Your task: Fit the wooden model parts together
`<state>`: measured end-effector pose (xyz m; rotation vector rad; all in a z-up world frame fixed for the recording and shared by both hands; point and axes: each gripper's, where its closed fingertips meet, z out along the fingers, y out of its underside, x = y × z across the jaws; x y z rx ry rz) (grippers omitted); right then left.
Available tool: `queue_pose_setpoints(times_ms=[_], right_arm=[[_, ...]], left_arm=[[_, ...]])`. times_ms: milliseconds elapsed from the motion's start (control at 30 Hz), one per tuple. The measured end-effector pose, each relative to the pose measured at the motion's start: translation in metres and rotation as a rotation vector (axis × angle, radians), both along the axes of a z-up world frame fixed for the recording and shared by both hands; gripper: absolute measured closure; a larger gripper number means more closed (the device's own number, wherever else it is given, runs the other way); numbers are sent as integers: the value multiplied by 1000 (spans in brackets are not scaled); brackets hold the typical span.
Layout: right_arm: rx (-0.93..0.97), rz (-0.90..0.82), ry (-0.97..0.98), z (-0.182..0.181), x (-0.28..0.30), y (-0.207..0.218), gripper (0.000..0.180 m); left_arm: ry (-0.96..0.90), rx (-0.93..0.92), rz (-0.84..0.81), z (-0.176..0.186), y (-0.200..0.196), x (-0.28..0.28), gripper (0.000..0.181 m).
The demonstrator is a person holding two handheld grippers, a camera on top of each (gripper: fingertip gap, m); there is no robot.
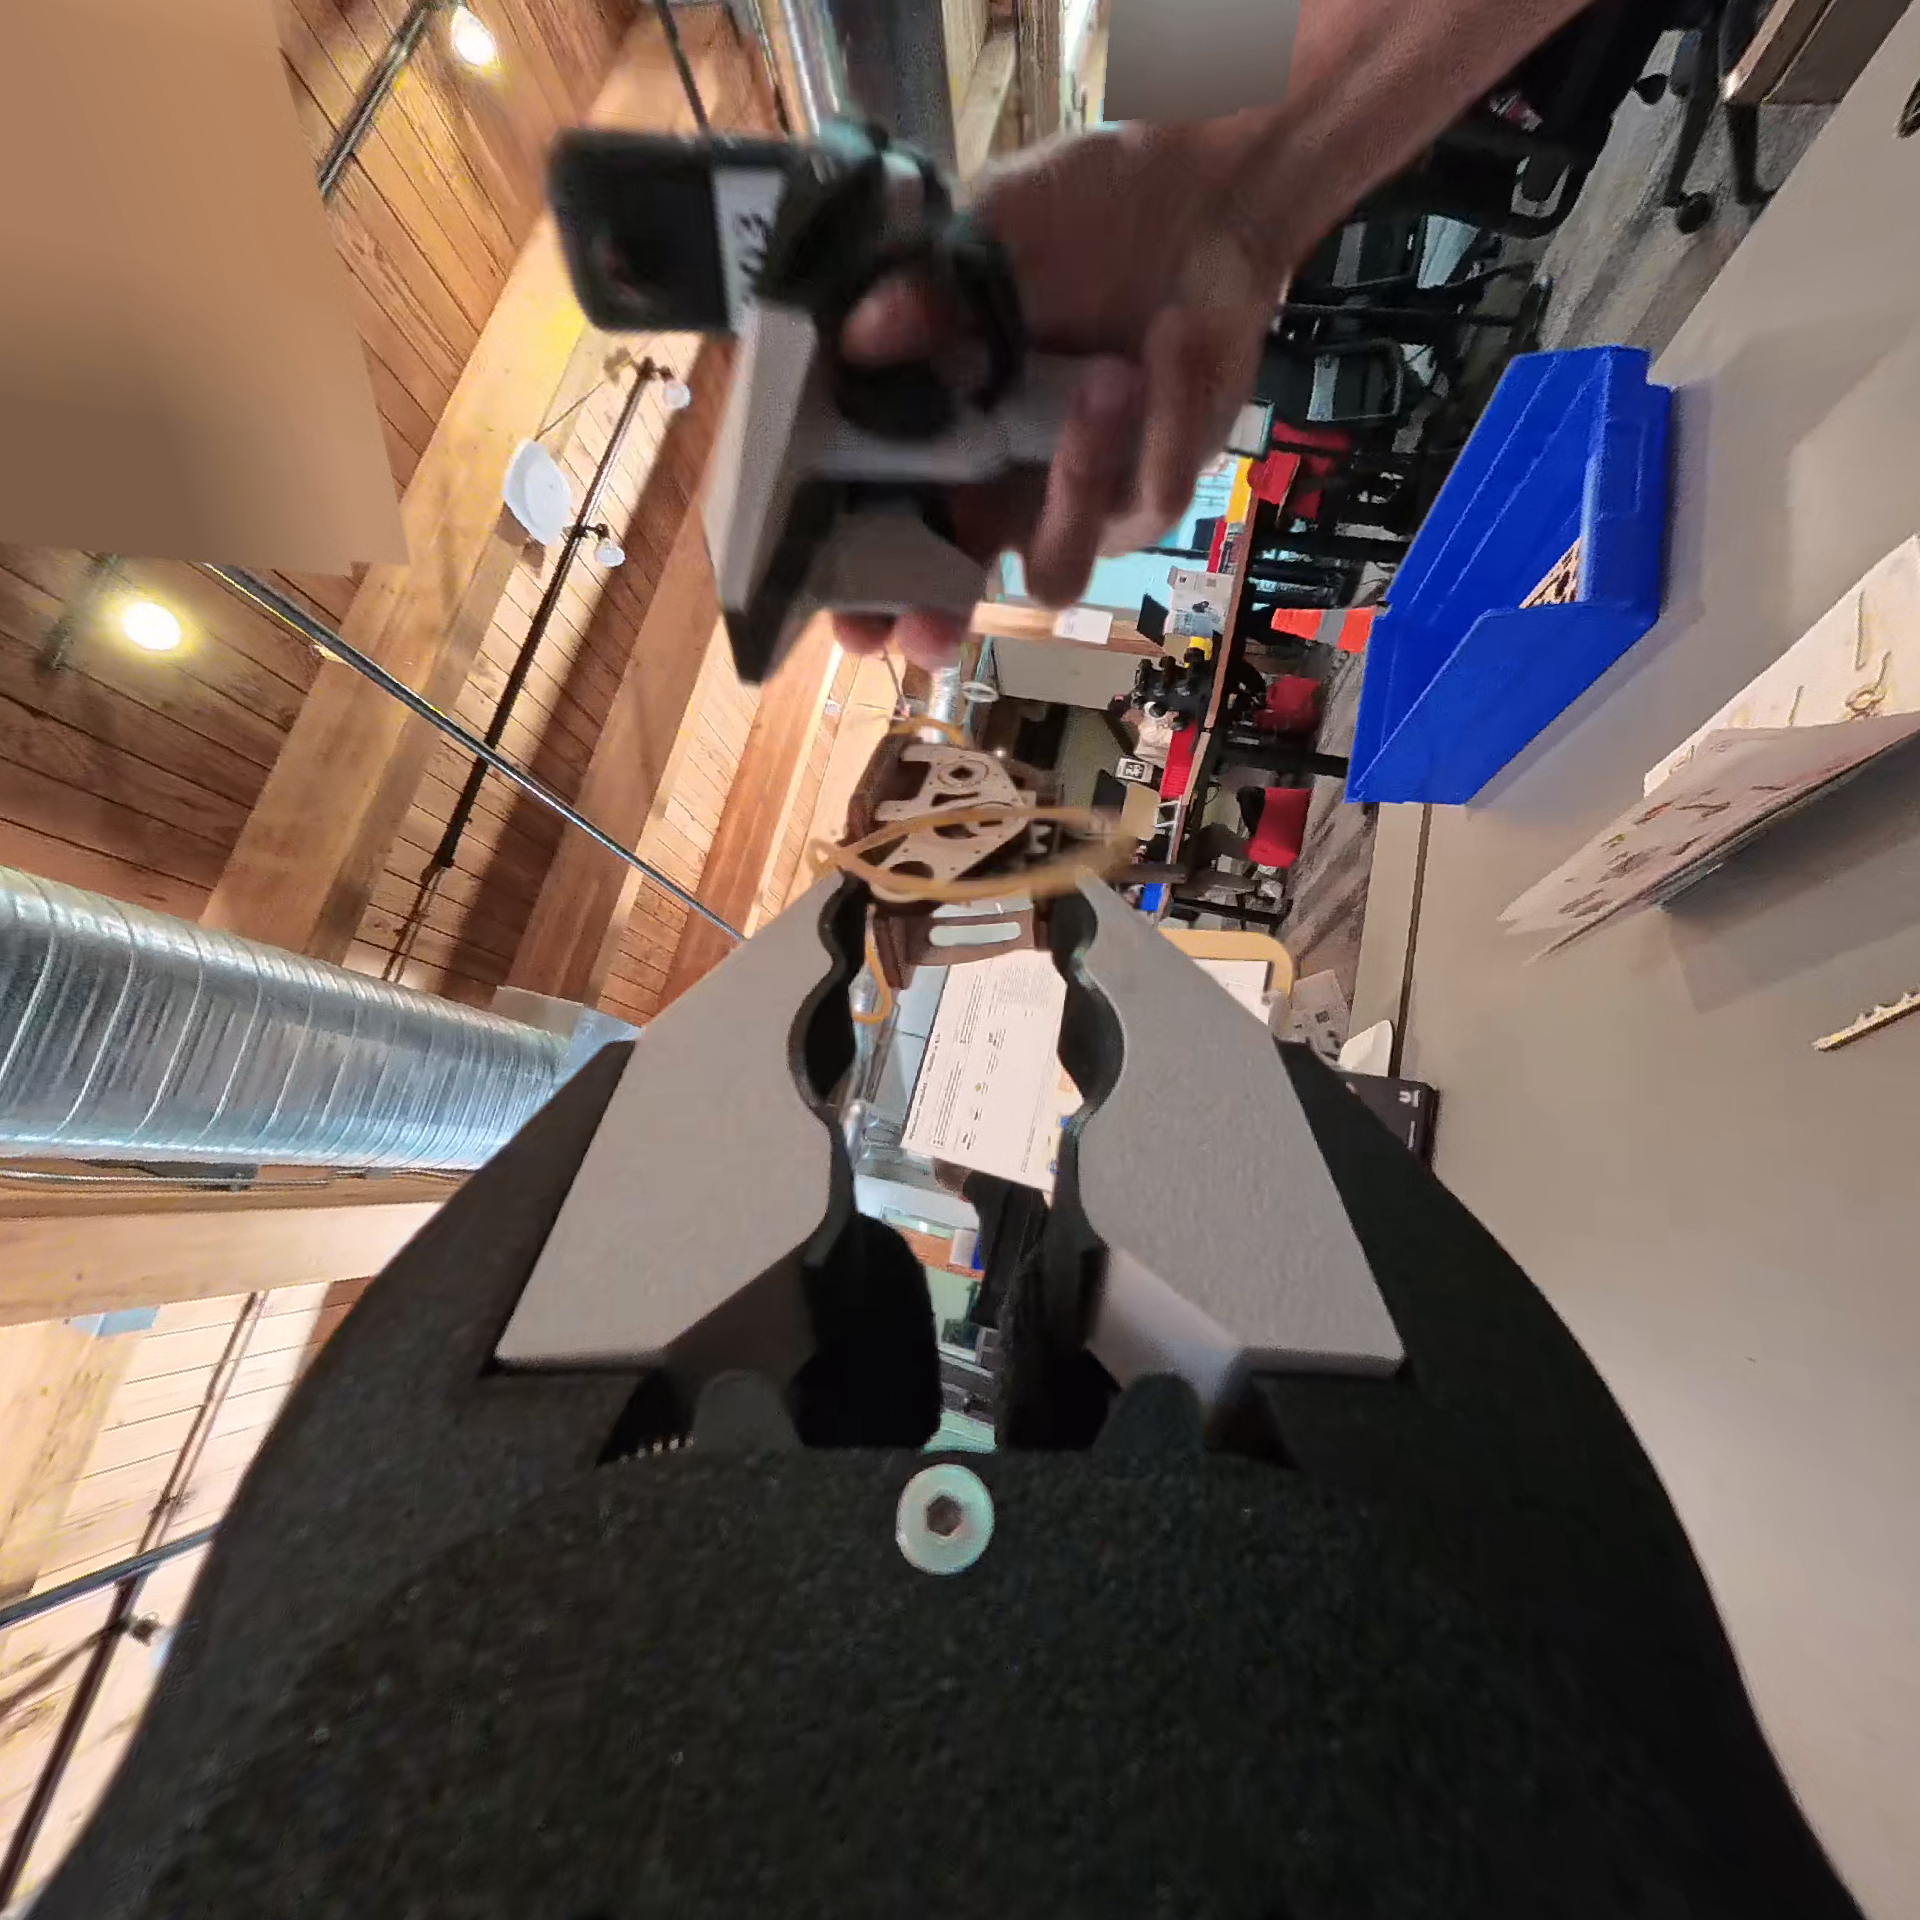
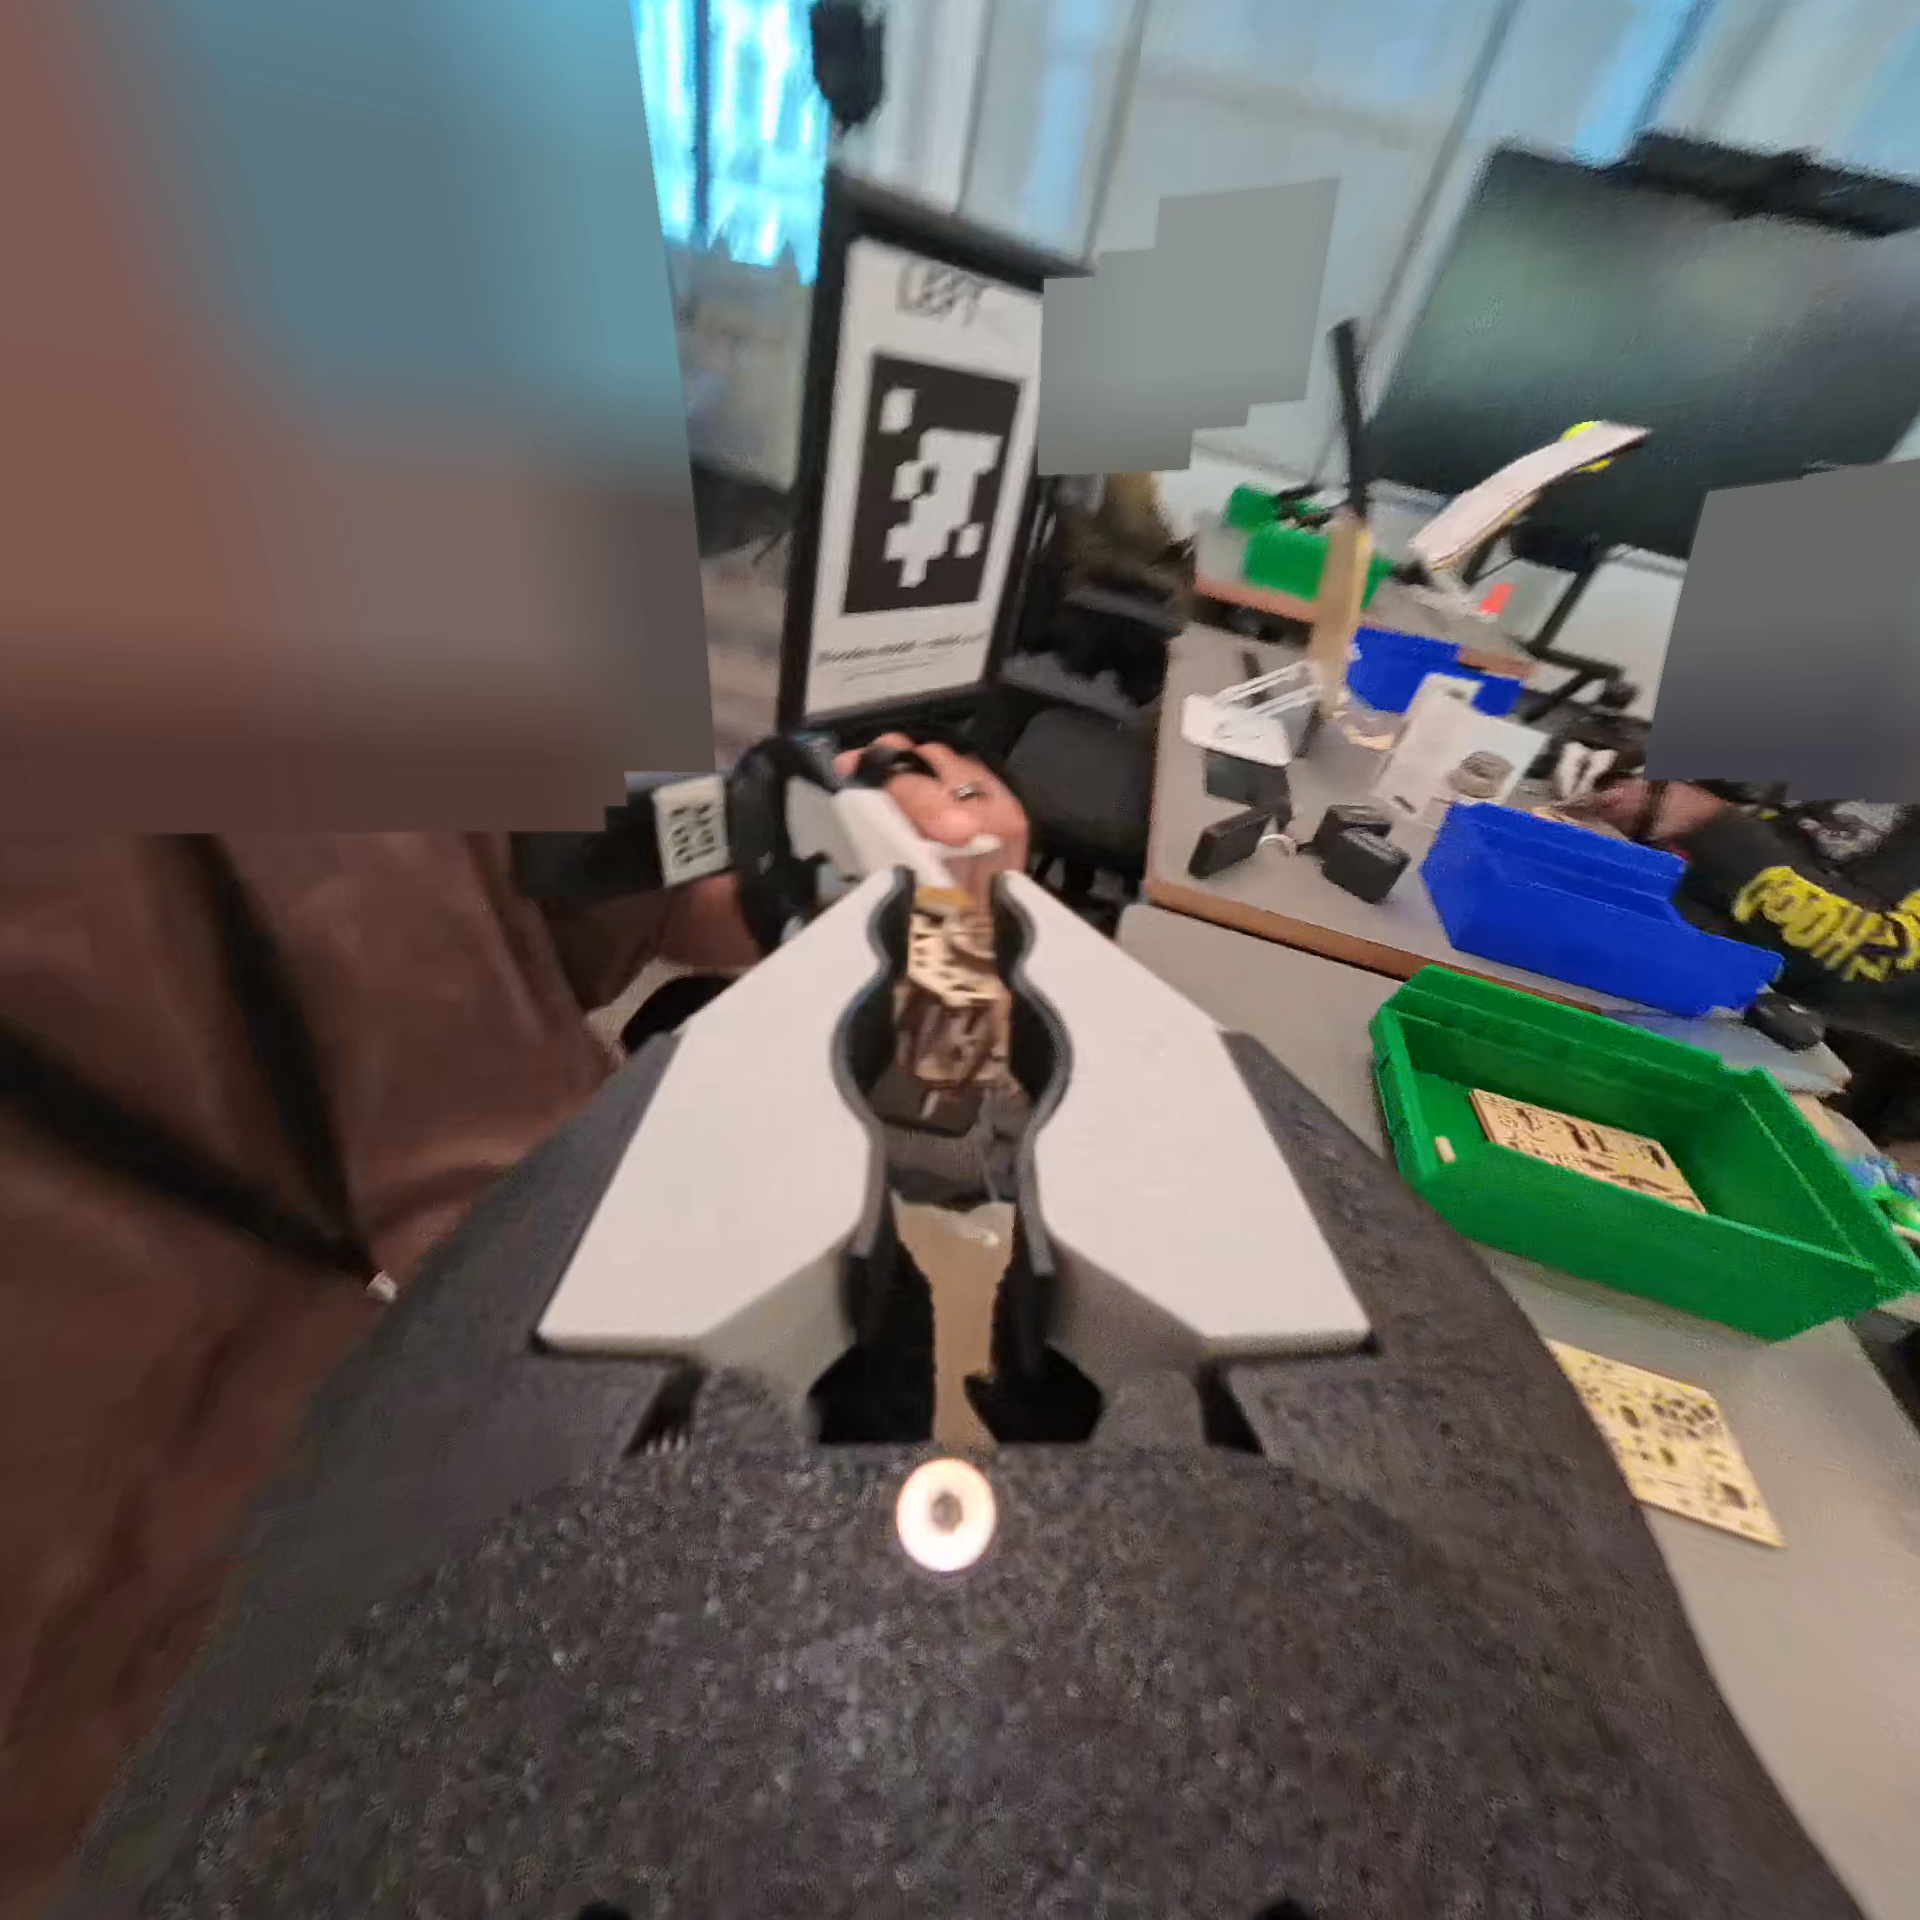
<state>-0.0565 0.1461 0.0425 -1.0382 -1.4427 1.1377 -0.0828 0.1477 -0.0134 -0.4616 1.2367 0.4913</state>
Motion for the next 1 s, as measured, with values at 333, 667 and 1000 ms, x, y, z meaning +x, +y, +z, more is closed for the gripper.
queue_pose_setpoints(times_ms=[333,667,1000], right_arm=[[7,-48,-228,-68,-5,-2,180],[3,-29,-300,-84,-9,1,180],[31,-91,-299,-87,-9,11,180]], left_arm=[[106,-60,-48,-67,-3,30,148],[107,-54,-39,-67,-7,30,148],[31,-140,-48,-52,-5,24,147]])
